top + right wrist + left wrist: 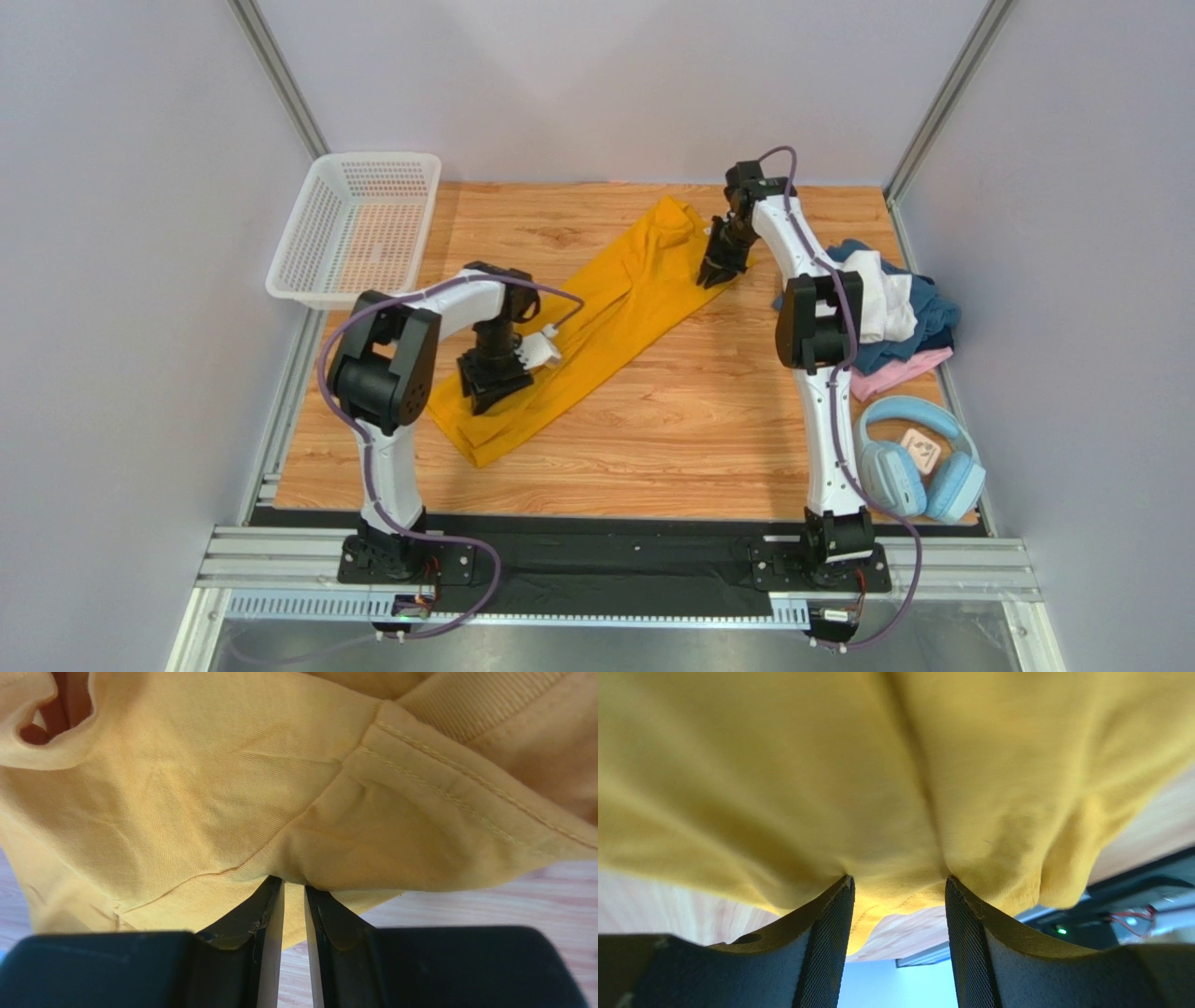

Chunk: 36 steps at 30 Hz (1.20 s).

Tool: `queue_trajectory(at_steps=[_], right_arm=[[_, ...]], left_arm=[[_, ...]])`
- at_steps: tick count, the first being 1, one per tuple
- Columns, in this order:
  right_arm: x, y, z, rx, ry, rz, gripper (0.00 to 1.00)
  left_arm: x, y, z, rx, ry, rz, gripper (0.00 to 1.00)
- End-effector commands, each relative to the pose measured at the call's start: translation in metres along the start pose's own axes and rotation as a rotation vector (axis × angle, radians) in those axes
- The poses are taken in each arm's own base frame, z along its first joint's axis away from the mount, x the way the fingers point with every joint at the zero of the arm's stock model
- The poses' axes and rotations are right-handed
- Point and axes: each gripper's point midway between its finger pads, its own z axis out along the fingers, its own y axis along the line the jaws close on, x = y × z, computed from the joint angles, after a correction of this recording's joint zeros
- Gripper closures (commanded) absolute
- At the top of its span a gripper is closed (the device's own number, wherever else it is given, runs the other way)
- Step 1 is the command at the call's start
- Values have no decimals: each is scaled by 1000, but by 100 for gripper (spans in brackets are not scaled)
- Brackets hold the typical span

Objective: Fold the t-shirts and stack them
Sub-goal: Rotate the tshirt 80 degrees

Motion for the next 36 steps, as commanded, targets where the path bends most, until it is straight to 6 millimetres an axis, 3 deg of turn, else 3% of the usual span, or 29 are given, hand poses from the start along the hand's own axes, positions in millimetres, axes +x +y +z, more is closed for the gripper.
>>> queue_trajectory(at_steps=[1, 7, 14, 18, 24, 26, 29, 30, 35, 36], right_arm=[[-28, -16, 10, -39, -55, 29, 76], [-58, -14, 8, -142, -107, 57, 74], [-61, 21, 13, -411, -55, 63, 74], [-67, 36, 13, -487, -64, 66, 74], [-73, 49, -2, -536, -87, 47, 74], [-71, 50, -7, -535, -88, 41, 74], [-77, 55, -32, -522, -146, -9, 72], [-79, 58, -49, -517, -175, -26, 71], [-94, 61, -78, -493, -261, -48, 69], [-96, 61, -80, -491, -273, -52, 68]], left_arm=[[-39, -54, -7, 129, 7, 132, 43], [-70, -88, -4, 190, 48, 251, 43], [-96, -119, -9, 318, 4, 282, 43], [-121, -138, -24, 400, -67, 295, 43], [-150, -188, -53, 537, -137, 359, 43], [-149, -195, -61, 527, -145, 382, 43], [-140, -193, -71, 494, -163, 395, 43], [-132, -193, -66, 493, -144, 384, 43], [-96, -194, -65, 458, -144, 361, 43], [-83, -195, -55, 471, -115, 345, 43]])
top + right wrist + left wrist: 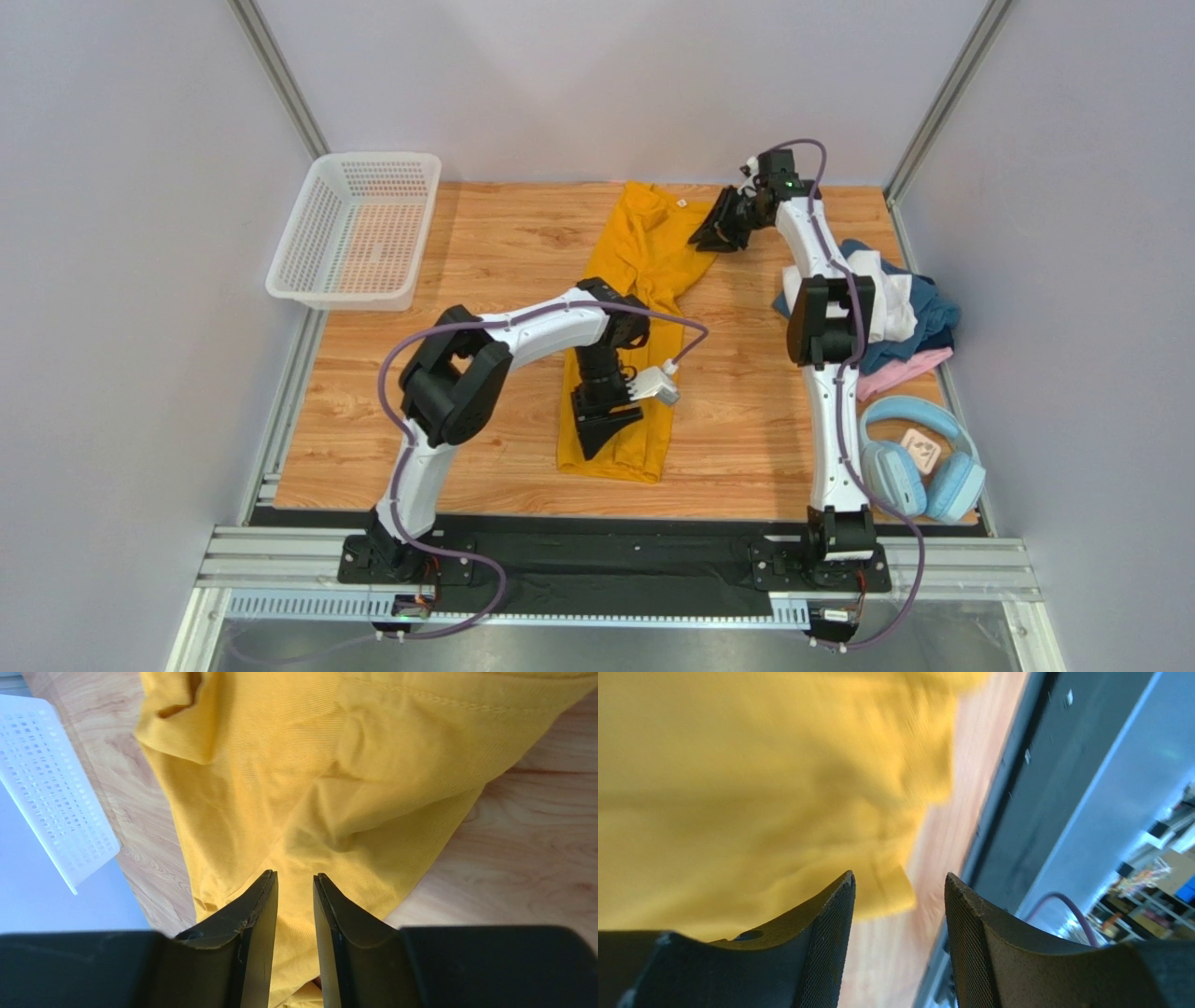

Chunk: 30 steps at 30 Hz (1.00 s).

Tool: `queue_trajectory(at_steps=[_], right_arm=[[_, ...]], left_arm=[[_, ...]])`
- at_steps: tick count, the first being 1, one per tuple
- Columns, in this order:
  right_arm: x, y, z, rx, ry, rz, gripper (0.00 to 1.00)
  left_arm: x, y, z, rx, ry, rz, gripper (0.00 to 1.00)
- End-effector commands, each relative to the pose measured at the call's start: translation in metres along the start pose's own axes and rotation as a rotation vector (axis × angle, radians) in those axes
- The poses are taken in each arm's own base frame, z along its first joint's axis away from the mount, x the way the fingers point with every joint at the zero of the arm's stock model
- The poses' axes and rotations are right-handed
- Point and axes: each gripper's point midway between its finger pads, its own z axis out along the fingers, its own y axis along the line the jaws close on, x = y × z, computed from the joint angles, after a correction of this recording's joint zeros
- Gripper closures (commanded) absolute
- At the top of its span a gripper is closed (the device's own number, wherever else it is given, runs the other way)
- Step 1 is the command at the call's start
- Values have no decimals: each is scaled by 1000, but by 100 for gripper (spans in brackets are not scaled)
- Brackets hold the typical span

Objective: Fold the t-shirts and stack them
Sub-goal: Rotate the tshirt 80 degrees

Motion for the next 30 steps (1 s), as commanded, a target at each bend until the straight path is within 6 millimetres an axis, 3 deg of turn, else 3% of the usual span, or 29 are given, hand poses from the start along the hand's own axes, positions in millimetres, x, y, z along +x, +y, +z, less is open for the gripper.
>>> queue_trajectory(at_steps=[1, 5, 7, 8, 10, 11, 13, 14, 15, 16, 17, 18, 19, 20, 22, 23, 24, 26, 30], right_arm=[[-38, 57, -57, -42, -170, -135, 68], [-55, 60, -67, -55, -227, -154, 67], [-54, 65, -70, -78, -224, -154, 68], [-50, 79, -77, -95, -223, -168, 69], [-36, 93, -88, -80, -203, -222, 69], [-25, 111, -101, -47, -220, -264, 69], [-2, 123, -116, -2, -202, -309, 68], [23, 116, -104, 47, -145, -301, 69], [39, 133, -128, 51, -159, -328, 70], [50, 125, -130, 111, -161, -323, 71], [73, 131, -130, 129, -139, -343, 71], [104, 112, -131, 178, -85, -316, 70], [119, 108, -136, 189, -75, -311, 70], [142, 106, -129, 197, -43, -332, 69], [188, 86, -135, 241, 3, -350, 67], [211, 89, -132, 241, 32, -380, 67], [236, 73, -130, 266, 84, -376, 66], [268, 79, -137, 240, 137, -388, 64], [326, 63, -137, 207, 259, -381, 56]], left_arm=[[50, -42, -16, 45, 56, -84, 43], [83, -55, -7, 35, 61, -127, 43], [87, -53, -5, 14, 61, -139, 43], [87, -52, -6, 3, 62, -149, 44], [82, -44, -11, -42, 34, -148, 44], [71, -40, -23, -84, -12, -138, 44], [54, -27, -48, -167, -114, -135, 44], [37, -21, -68, -213, -192, -142, 44], [23, -12, -83, -251, -270, -137, 44], [17, -7, -100, -275, -339, -155, 44], [6, -1, -118, -313, -402, -153, 44], [-2, 6, -129, -340, -453, -172, 45], [-5, 7, -137, -347, -487, -173, 45], [-3, 15, -145, -365, -515, -191, 45], [-7, 21, -162, -390, -600, -199, 46], [-2, 31, -174, -408, -639, -230, 46], [0, 39, -186, -431, -677, -241, 46], [12, 55, -206, -457, -734, -297, 46], [24, 69, -210, -428, -718, -342, 46]])
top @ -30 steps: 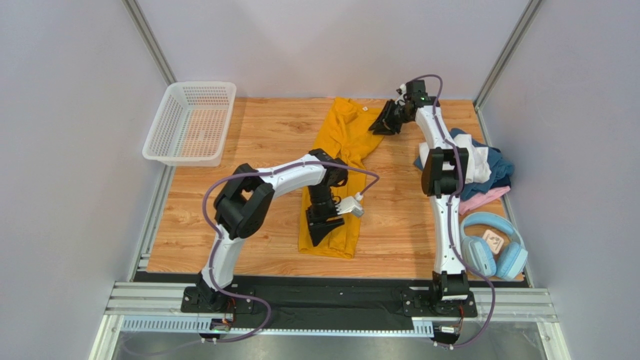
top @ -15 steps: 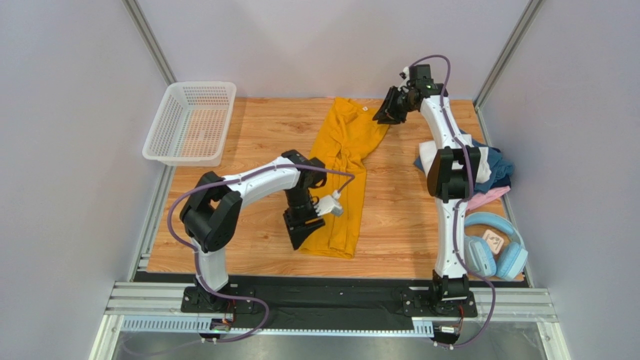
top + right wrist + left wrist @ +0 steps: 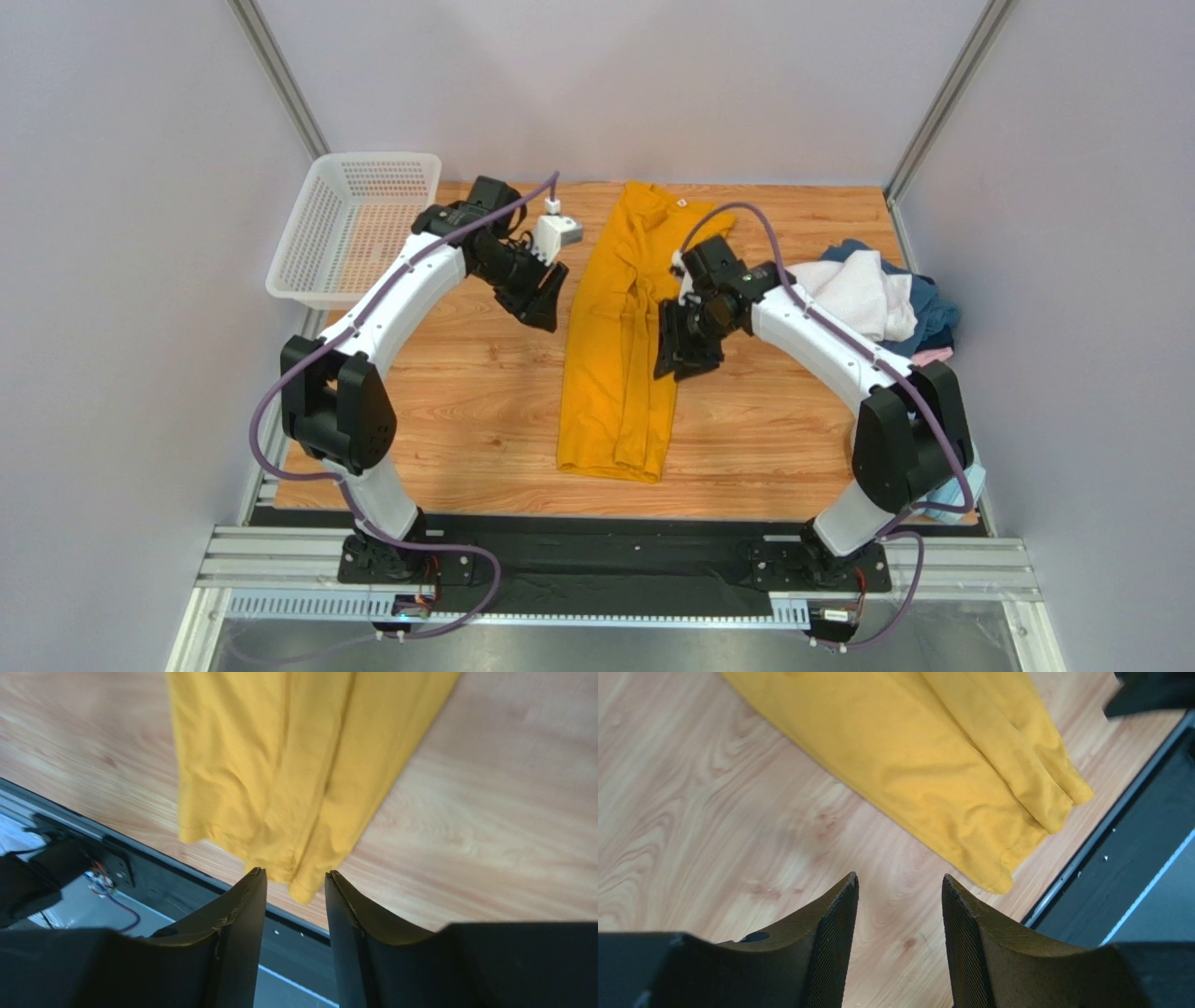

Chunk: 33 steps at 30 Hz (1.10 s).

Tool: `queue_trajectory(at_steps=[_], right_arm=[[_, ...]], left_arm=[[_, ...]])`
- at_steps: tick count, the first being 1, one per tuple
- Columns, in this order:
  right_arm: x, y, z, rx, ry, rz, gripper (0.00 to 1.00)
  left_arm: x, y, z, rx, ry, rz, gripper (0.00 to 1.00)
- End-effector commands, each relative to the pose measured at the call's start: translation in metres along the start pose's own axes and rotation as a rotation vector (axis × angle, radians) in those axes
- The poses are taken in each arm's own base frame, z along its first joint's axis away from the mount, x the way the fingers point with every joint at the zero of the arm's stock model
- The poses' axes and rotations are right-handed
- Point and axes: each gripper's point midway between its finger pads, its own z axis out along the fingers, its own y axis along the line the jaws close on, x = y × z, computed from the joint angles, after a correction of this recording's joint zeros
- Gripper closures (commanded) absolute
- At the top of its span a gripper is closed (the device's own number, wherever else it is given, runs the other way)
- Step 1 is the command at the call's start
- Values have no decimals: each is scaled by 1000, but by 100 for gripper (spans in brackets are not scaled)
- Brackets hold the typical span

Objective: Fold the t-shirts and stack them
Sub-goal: Rotate the tshirt 80 degrees

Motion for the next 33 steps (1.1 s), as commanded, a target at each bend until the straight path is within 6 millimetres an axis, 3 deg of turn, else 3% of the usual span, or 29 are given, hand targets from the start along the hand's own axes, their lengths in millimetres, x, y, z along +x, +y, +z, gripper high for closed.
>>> queue_trajectory(at_steps=[1, 5, 10, 19, 33], right_arm=[[44, 6, 8, -27, 78, -11, 55], [85, 23, 15, -46, 209, -73, 53], [111, 41, 23, -97, 309, -117, 53], [135, 39, 48, -122, 400, -104, 54], [136, 26, 89, -104, 428, -118, 60]], left_arm=[[-11, 15, -5, 3, -33, -32, 46], [5, 15, 6, 22, 6, -41, 46], [12, 15, 15, 52, 28, -44, 46], [27, 14, 17, 49, 63, -30, 46], [36, 11, 15, 49, 84, -37, 46]])
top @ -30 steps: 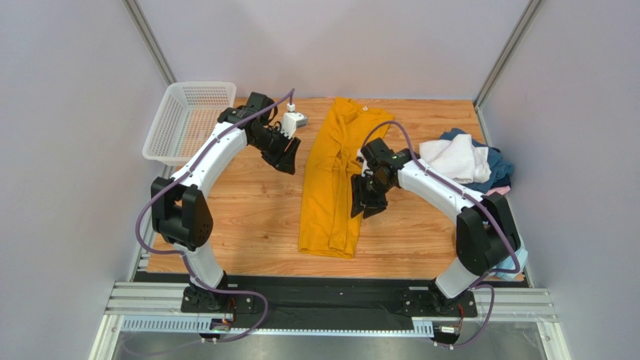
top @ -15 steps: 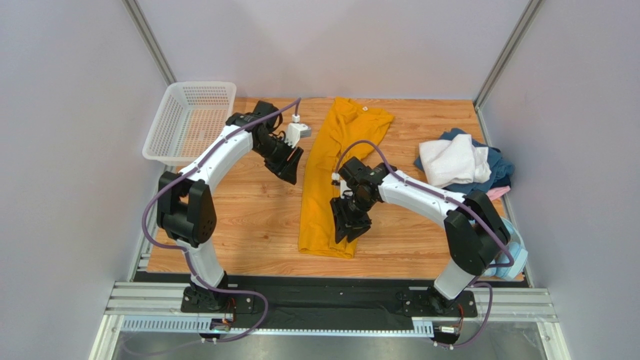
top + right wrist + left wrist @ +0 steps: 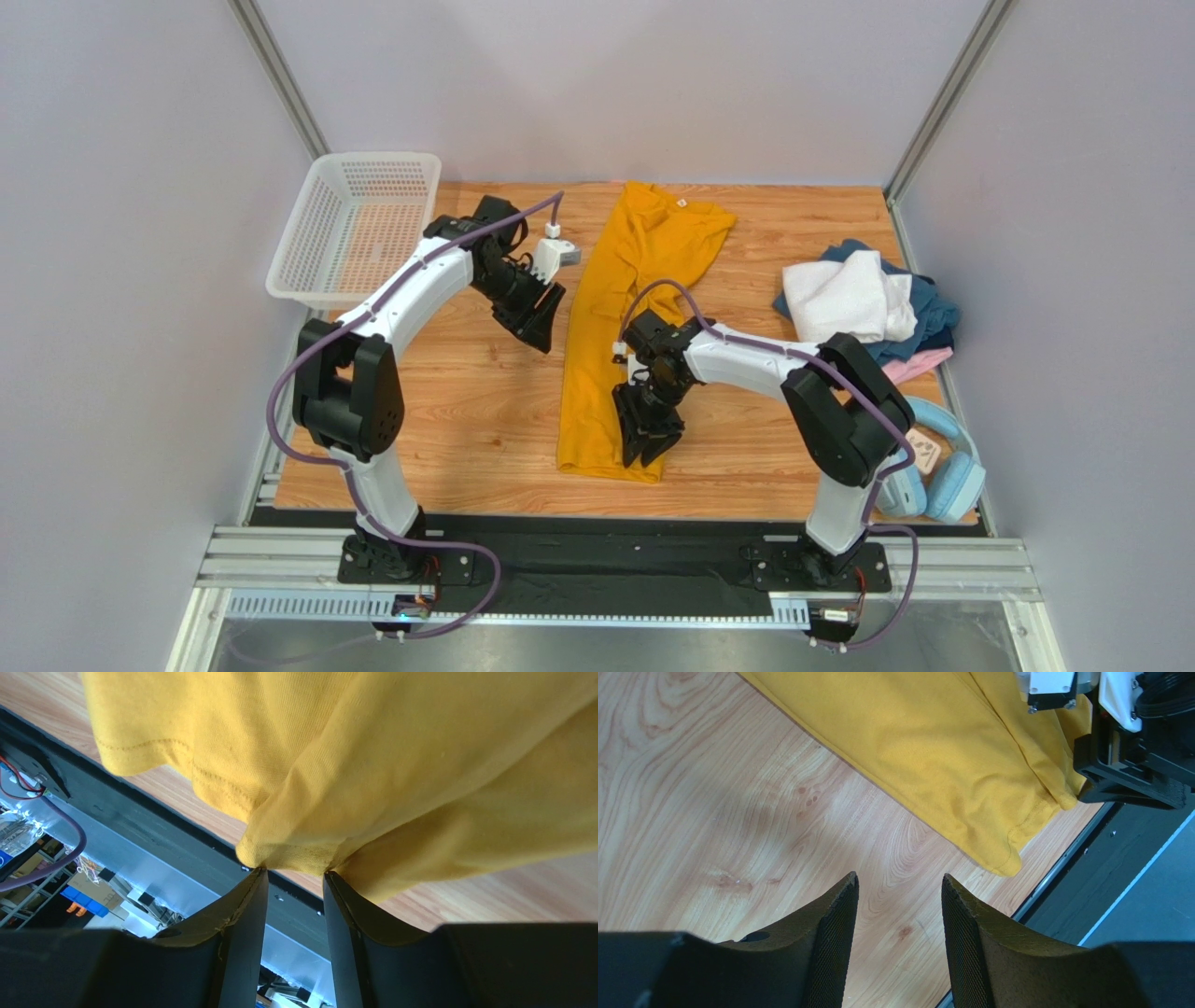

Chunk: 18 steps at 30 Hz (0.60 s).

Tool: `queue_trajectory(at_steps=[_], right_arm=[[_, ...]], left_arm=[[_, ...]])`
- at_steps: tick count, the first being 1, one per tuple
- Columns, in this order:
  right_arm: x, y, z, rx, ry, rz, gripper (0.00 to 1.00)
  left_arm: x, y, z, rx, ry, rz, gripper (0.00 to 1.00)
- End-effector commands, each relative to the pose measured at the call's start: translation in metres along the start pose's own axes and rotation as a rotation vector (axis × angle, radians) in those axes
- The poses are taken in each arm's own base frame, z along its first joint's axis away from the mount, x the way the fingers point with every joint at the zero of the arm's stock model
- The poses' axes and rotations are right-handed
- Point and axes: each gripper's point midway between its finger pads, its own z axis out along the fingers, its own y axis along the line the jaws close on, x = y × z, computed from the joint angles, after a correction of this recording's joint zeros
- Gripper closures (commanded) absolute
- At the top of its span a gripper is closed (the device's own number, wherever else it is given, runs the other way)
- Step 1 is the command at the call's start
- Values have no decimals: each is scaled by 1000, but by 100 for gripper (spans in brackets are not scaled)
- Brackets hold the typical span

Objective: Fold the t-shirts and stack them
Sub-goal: Rotate the tshirt 80 degrees

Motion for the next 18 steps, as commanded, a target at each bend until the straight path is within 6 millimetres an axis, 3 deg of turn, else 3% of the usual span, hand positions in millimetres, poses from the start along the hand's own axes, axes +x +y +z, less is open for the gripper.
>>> queue_trajectory(at_steps=[1, 11, 14, 18], right_arm=[[-11, 4, 8, -27, -29, -34, 60], [-3, -2, 5, -10, -48, -28, 62], [-3, -1, 8, -20, -44, -13, 67], [-5, 4, 4, -31, -57, -18, 86]], left_arm=[[2, -7, -7, 7, -13, 32, 46], [6, -9, -7, 14, -5, 36, 46], [4, -9, -8, 10, -11, 40, 46], [6, -9, -10, 4, -8, 43, 46]])
